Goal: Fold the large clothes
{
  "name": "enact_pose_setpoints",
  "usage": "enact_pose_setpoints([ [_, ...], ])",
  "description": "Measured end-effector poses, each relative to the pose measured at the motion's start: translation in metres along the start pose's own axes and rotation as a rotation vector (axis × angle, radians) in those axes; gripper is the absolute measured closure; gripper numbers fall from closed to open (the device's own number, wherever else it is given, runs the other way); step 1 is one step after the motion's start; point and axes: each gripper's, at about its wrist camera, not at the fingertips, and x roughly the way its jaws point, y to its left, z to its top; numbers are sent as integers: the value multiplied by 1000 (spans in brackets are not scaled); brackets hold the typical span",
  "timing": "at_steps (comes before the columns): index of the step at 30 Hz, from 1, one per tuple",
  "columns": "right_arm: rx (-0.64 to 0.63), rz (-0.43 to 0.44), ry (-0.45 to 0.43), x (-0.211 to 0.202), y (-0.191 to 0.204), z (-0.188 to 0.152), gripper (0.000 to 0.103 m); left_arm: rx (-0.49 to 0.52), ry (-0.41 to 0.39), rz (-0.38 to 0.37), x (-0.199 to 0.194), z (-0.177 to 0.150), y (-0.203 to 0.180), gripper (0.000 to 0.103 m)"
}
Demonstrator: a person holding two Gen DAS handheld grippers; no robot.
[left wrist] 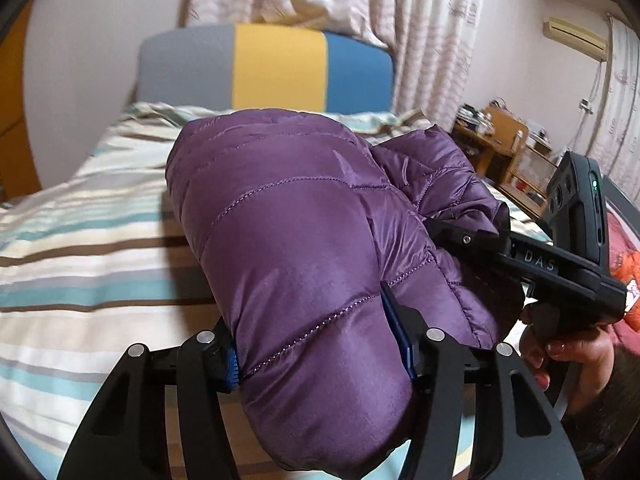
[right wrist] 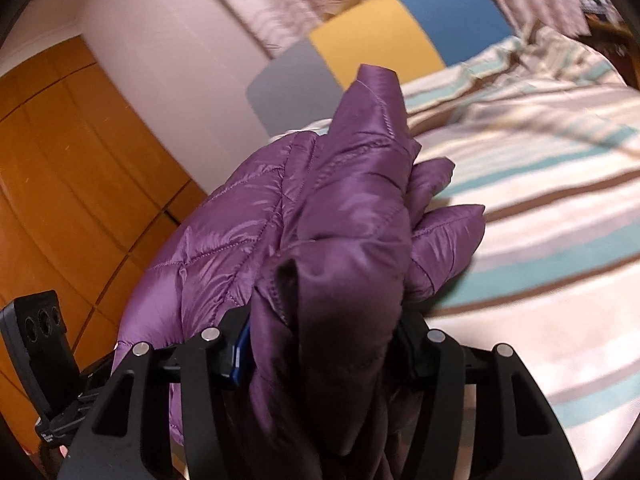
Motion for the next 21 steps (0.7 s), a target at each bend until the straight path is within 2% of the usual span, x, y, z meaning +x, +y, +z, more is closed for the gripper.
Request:
enact_pose_setpoints([
  [6, -108, 66, 43, 61, 58, 5, 48, -32, -68, 126, -30, -10, 56, 46],
  [10, -174, 88, 108, 119, 98, 0, 48, -76, -68, 217, -39, -19, 98, 46],
  [13, -221, 56, 162, 155, 118, -10, 46, -136, -45, 265, -39, -35, 133, 46],
  [15, -240, -10, 198, 182, 125, -18, 27, -216, -17, 252, -36, -47, 153, 37],
  [16, -243, -34, 209, 190, 126, -21, 25, -251, -14, 241, -35, -51, 160, 34],
  [18, -255, -57, 218, 198, 124, -25, 21, -282, -11, 256, -32, -59, 166, 21],
  [21, -240, -67, 222, 199, 116, -25, 19, -304, 2, 243, -30, -57, 168, 14],
])
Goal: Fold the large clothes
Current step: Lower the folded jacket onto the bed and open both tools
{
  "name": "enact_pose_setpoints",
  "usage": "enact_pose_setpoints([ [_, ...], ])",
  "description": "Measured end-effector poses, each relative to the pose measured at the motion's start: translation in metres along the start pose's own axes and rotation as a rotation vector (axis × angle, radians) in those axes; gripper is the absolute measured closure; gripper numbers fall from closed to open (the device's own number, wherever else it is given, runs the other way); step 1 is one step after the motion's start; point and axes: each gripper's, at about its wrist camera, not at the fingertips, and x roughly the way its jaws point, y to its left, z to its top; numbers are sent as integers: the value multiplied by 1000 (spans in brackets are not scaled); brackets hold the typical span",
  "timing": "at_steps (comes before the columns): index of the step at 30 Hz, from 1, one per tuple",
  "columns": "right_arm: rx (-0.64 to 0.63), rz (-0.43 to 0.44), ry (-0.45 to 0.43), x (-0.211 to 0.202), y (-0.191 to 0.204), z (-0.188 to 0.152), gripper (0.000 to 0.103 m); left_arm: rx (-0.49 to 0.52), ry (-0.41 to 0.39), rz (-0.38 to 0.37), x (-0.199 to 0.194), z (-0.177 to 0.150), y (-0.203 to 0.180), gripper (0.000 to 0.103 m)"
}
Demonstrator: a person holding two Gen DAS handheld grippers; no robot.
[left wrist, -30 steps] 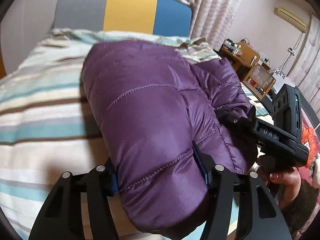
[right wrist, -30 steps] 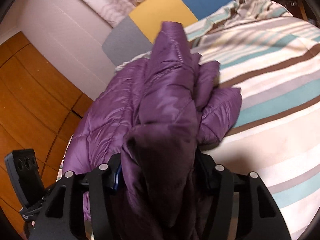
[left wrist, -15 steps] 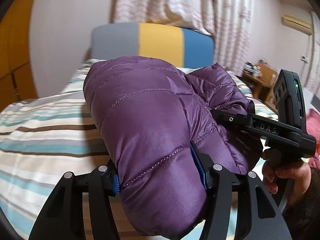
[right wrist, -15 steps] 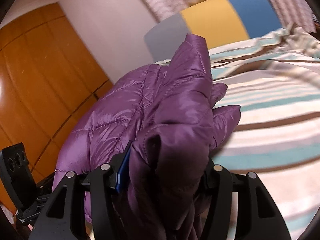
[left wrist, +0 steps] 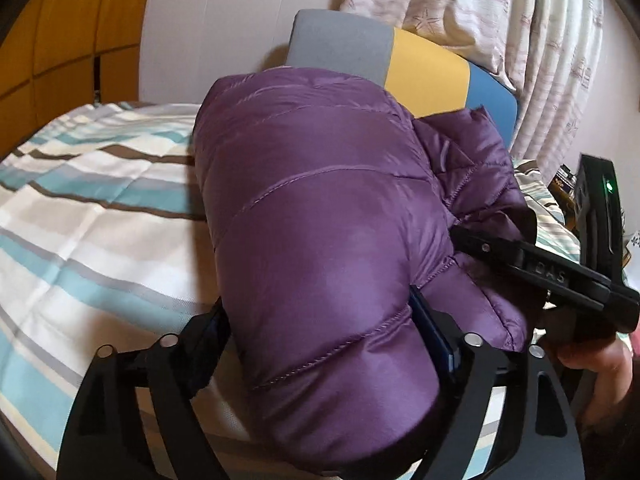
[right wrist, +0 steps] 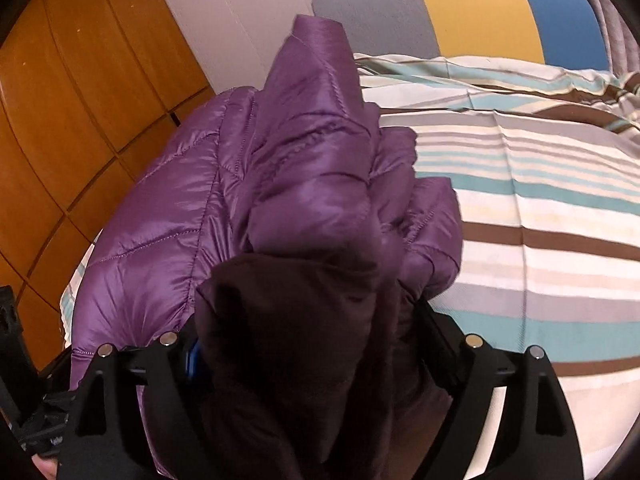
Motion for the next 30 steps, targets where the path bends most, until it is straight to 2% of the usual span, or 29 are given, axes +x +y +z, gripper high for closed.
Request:
enact_pose_setpoints([
  [3, 35, -6, -10, -11, -10, -6, 15, 5, -4, 19, -4, -1, -4, 13],
  [6, 81, -11, -59, -33, -13, -22, 9, 1, -45, 44, -19, -5, -11, 11],
  [9, 116, -46, -131, -54, -22, -30, 8, -19, -124, 68, -41, -7, -13, 7],
  [10, 124, -86, -146, -58, -24, -32, 7, -22, -141, 93, -45, -6, -12, 6],
  [12, 127, -131, -125, -58, -25, -36, 7, -15, -134, 164, -43, -5, -11, 3],
  [16, 87, -233, -17, -34, -26, -35, 6, -7, -60, 184, -23, -14, -5, 3],
  [20, 63, -279, 14, -22, -18, -40, 4, 15, -21, 205, -13, -18, -6, 3],
  [23, 69, -273, 0, -24, -18, -39, 2, -5, -26, 186, -20, -19, -4, 3],
  [26, 91, -239, -30, -55, -13, -56, 2, -61, -39, 172, -34, -23, -3, 3],
  [30, 110, -192, -51, -85, -10, -73, 2, -40, -69, 229, -60, -31, -19, 3],
])
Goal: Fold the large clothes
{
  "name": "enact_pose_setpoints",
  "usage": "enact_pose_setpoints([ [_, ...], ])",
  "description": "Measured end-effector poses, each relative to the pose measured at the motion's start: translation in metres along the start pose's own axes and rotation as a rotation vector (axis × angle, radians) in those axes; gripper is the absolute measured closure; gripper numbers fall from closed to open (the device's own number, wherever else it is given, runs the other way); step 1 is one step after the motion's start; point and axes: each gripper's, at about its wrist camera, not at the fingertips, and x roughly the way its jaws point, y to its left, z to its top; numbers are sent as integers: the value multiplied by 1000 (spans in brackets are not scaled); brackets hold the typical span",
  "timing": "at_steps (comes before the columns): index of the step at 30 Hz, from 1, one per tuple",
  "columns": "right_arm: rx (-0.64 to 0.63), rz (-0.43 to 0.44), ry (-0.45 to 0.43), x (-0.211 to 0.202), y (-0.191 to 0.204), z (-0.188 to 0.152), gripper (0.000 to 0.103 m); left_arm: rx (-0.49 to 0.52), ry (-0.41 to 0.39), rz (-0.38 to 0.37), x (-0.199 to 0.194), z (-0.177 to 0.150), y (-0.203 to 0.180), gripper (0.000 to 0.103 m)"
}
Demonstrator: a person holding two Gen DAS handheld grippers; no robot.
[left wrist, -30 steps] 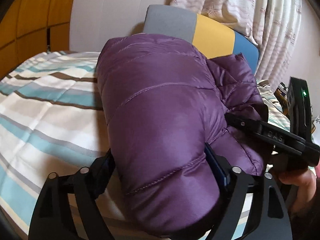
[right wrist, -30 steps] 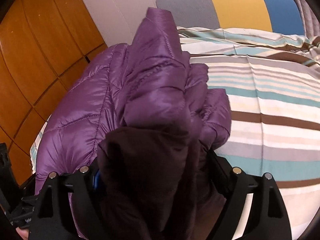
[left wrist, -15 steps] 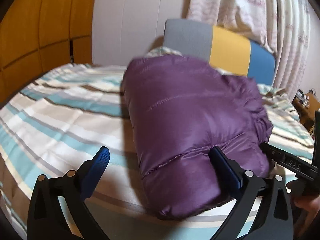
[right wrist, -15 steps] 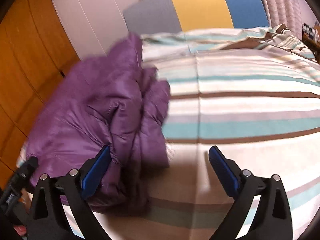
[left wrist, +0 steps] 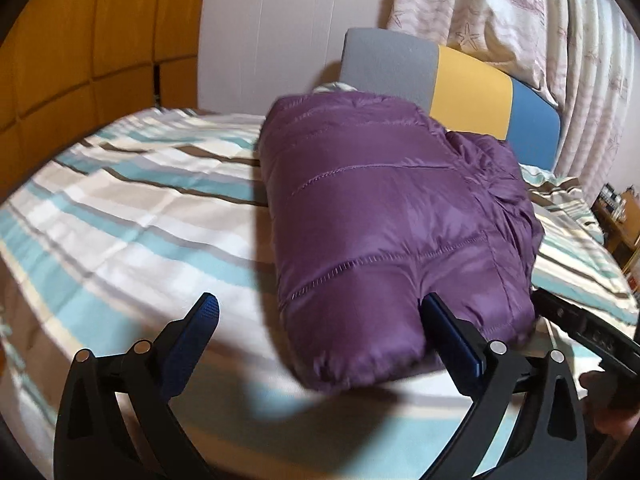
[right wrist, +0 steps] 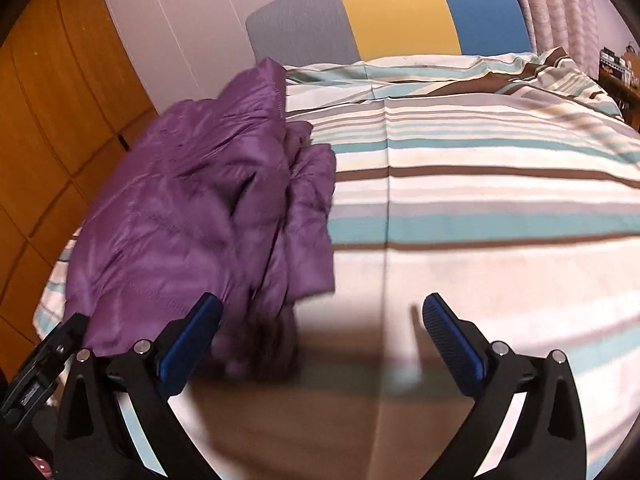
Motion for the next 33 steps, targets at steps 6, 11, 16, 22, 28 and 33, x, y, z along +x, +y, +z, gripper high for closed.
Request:
enact_pose_setpoints([
  [6, -138, 42, 13, -40, 29, -20, 2, 73, -36, -12, -43, 1, -15, 3],
  [11, -178, 32, -55, -87, 44, -23, 2, 105, -116, 6, -88, 3, -18, 3],
  [16, -198, 57, -99, -124, 53, -24, 2, 89, -159, 15, -121, 3, -10, 3],
  [22, -215, 68, -130, -154, 59, -30, 2, 85, -149, -40, -133, 0, -13, 3],
  [28, -223, 65, -161, -164, 57, -32, 2, 98, -144, -56, -133, -4, -19, 3],
  [33, -208, 72, -145, -162, 54, -33, 2, 75, -125, -59, -130, -5, -17, 3],
])
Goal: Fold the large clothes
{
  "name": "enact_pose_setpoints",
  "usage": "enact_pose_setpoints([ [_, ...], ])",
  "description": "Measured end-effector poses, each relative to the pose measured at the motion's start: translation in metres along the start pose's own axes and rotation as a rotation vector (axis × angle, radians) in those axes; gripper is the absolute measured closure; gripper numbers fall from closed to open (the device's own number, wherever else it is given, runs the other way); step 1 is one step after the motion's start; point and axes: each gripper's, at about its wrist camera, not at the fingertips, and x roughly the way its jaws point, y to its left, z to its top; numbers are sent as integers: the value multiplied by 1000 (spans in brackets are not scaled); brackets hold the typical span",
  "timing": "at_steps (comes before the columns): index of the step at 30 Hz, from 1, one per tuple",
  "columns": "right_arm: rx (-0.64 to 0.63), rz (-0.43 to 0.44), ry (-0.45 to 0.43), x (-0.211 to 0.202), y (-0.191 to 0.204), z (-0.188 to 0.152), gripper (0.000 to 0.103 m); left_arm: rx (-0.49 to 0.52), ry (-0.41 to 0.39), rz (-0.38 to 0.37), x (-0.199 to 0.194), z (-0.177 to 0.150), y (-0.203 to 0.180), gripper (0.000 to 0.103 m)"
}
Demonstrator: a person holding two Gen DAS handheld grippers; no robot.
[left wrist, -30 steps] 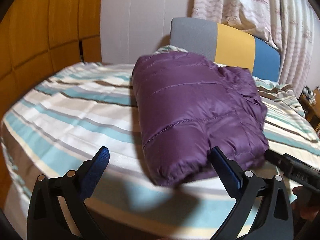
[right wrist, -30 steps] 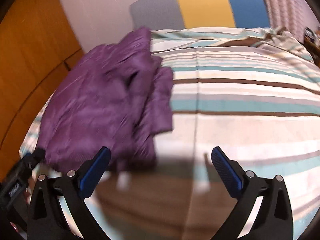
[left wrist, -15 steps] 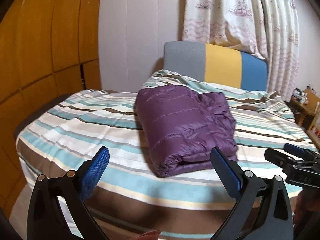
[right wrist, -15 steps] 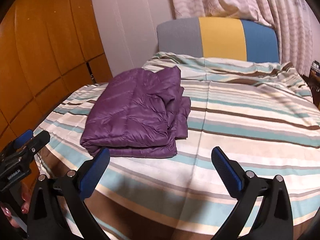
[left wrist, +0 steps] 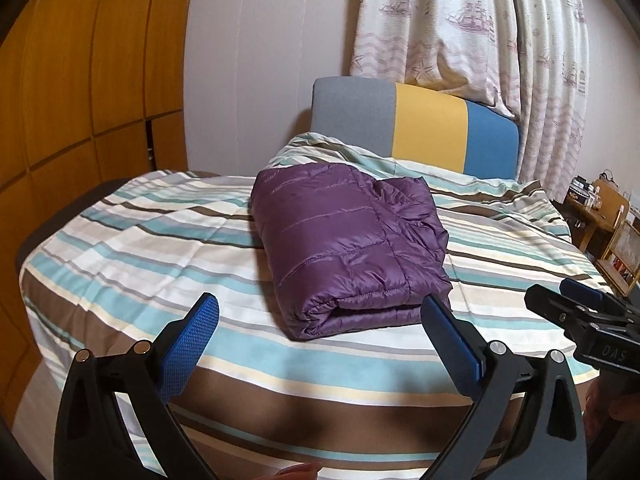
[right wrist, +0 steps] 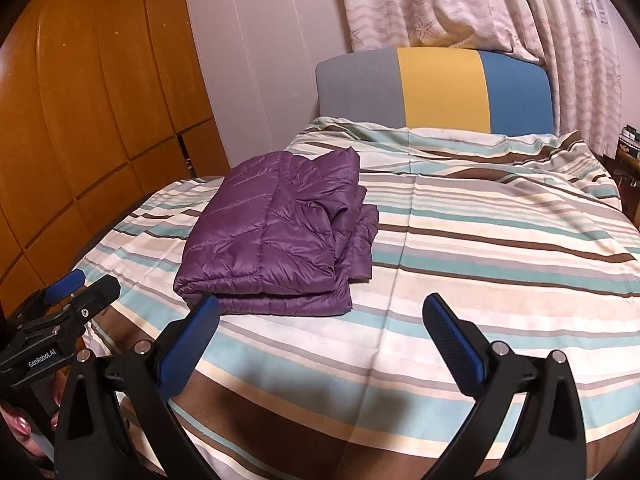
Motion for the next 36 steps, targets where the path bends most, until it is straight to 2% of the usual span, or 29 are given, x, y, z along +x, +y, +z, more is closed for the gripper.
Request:
enact_pose_setpoints([
  [36, -7, 7, 14, 6, 3, -4, 2, -11, 16, -9, 1, -6, -3, 3],
])
